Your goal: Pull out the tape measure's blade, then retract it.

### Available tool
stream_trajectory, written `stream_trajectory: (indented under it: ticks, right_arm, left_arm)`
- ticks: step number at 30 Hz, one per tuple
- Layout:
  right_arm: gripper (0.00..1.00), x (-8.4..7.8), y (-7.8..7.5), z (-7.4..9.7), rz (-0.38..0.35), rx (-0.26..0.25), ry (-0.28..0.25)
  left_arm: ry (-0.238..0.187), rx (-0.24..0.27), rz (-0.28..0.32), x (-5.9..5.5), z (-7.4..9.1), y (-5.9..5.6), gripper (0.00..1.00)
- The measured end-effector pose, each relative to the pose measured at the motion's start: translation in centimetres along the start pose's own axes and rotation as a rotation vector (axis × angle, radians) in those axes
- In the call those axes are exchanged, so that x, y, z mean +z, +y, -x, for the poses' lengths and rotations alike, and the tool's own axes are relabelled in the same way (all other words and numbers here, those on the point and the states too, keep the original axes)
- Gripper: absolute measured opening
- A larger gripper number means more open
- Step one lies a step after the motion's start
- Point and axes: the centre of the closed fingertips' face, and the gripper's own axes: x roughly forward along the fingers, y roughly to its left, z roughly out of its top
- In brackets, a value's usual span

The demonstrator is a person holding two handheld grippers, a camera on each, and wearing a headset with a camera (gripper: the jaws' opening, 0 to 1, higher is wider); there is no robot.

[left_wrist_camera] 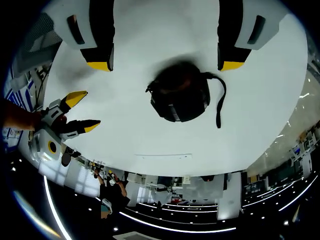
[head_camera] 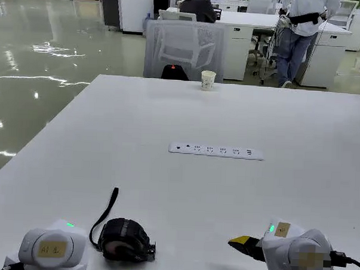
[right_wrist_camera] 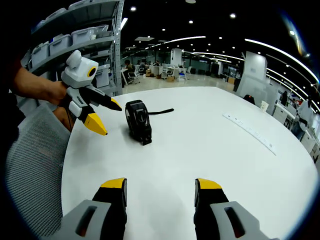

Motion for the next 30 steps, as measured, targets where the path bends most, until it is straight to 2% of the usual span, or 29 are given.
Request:
stream_trajectory:
  ticks: [17,24,30]
  right_arm:
    - [0.65,-1.0,0.7,2.2,-0.074,-0.064,-0.051]
    - [0.69,-0.9,1.0,3.1,-0.094,-0.088,-0.076]
    - [0.73,-1.2,1.9,3.7,-0.110,-0.104,-0.088]
  left_arm:
    - [-0.057,-0.057,-0.027,-0.2,1.2,-1.0,0.85]
    - [-0.083,-0.073,-0.057,-0.4,1.8,-1.3,0.87]
    - [-0.099,-0.090,-0.087,-0.6,2.5,-1.8,0.88]
